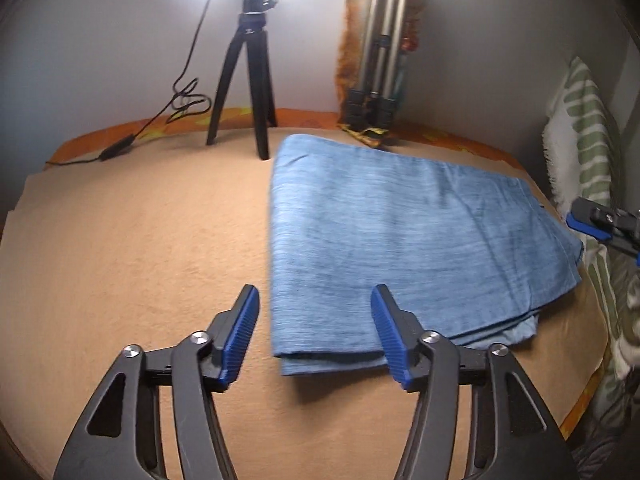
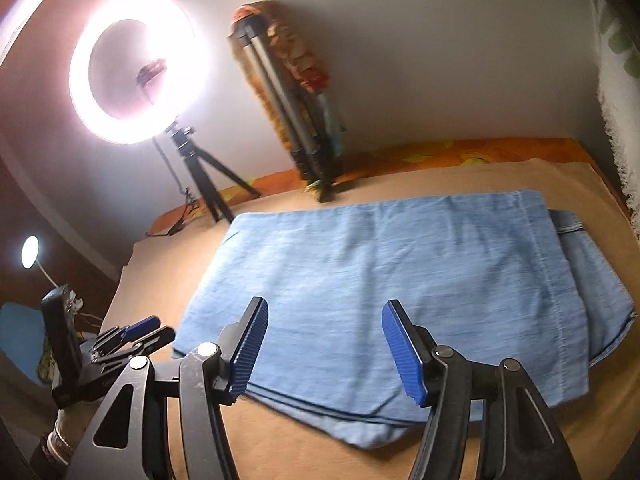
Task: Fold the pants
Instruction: 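Move both open tools toward the edge of the folded jeans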
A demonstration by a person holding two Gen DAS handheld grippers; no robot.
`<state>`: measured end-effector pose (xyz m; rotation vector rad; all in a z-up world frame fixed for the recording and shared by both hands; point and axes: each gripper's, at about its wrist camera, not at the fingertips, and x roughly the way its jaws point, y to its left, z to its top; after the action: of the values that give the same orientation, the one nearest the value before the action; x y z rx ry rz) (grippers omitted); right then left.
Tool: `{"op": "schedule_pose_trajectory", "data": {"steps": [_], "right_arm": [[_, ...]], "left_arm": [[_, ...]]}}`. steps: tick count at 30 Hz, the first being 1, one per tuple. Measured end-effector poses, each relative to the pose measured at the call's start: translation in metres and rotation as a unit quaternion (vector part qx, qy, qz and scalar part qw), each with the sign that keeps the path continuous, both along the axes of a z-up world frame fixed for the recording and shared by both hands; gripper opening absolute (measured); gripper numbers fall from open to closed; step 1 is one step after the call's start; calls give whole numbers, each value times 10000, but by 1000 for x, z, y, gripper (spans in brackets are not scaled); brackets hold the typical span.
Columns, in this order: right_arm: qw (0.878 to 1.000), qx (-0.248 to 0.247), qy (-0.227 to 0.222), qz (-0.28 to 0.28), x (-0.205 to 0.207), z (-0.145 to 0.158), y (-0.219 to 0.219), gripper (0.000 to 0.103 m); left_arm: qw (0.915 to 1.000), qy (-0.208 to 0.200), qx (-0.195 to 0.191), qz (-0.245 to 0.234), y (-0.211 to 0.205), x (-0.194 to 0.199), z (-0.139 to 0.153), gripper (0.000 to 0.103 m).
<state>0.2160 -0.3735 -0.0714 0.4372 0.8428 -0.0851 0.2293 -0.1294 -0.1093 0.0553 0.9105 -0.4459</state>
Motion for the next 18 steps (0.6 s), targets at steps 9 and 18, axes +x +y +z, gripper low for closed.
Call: {"op": "schedule_pose_trajectory", "data": {"steps": [9, 18], "right_arm": [[9996, -9, -2, 278, 26, -14, 39, 66], [9980, 64, -9, 630, 70, -22, 74, 66]], "left_arm": [[9988, 381, -280, 135, 12, 22, -35, 59], [9951, 618, -746, 197, 26, 33, -50, 59]]}}
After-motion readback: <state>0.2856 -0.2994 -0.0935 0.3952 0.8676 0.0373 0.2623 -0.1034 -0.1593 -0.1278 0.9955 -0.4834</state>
